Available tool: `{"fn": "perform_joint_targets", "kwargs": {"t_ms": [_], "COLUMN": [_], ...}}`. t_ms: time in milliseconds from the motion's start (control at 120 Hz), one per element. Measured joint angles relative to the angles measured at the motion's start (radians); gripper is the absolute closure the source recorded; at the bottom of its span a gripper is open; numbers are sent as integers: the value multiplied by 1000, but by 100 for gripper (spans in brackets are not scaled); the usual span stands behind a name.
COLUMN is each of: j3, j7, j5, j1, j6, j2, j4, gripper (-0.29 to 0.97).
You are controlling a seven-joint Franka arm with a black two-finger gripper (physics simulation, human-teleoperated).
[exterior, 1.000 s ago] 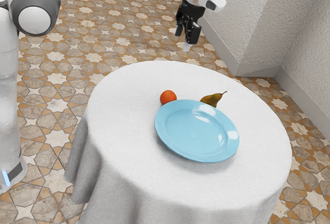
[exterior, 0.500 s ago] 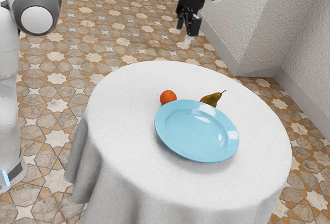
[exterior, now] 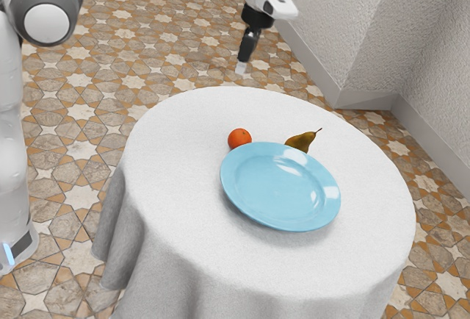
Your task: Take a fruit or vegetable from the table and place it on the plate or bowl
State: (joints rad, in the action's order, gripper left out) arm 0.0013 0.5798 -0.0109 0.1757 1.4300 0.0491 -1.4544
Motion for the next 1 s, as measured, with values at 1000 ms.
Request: {"fn": "perform_joint_targets", "kwargs": {"t_ms": [1000], "j3": [53], "j7": [1128], "j5": [-33], "j1": [22], "j6": [146], "j2": [-112], "j4": [-311], "gripper": [0]}}
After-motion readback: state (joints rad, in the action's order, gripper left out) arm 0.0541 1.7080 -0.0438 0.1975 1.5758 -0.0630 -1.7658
